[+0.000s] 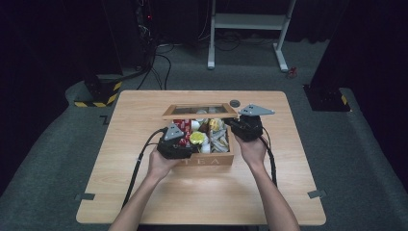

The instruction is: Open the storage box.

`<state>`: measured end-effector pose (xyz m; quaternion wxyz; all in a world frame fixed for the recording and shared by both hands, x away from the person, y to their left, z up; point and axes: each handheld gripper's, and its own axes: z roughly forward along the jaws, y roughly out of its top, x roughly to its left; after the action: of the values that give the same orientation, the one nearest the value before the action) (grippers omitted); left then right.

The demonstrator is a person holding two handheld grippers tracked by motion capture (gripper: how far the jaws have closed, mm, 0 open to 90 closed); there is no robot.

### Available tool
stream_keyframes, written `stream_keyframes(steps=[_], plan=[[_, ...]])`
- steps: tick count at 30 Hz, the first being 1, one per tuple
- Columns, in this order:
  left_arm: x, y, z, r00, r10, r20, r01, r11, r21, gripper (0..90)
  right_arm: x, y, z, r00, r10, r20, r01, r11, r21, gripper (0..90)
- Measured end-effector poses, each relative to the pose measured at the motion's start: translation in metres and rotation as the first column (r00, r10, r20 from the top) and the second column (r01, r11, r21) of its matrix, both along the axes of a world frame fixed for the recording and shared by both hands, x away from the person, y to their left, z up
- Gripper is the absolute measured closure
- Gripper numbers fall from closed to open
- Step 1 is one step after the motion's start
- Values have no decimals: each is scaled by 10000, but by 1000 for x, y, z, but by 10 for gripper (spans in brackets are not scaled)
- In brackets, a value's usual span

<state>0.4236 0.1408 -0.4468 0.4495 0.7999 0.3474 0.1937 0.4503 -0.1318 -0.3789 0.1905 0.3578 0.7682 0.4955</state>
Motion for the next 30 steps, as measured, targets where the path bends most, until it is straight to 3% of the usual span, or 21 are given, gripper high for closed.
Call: stream_keyframes(steps=[7,10,11,13,15,19,30], plan=[[11,-7,2,9998,202,-1,-202,9992,338,307,3,1,1,10000,6,-83,-6,10000,33,900],[16,-10,2,9995,205,-222,-198,9993,321,306,4,1,2,10000,9,-50,-9,10000,45,900],[16,-10,2,9992,375,-111,-369,9982,470,305,4,2,3,10000,-13,-78,13,10000,66,900],[18,-12,1,9988,304,-393,-298,9994,162,307,5,1,4,10000,-19,-66,19,10000,71,900],[22,-10,-1,9991,376,-202,-363,9977,571,307,6,2,4,10000,7,-93,-7,10000,54,900],[25,-11,-3,9989,253,-389,-235,9986,474,307,7,3,4,9999,-48,-94,48,10000,44,900],[32,-21,-5,9986,36,-533,31,9920,1262,313,9,4,3,9999,11,-102,-10,10000,70,900]])
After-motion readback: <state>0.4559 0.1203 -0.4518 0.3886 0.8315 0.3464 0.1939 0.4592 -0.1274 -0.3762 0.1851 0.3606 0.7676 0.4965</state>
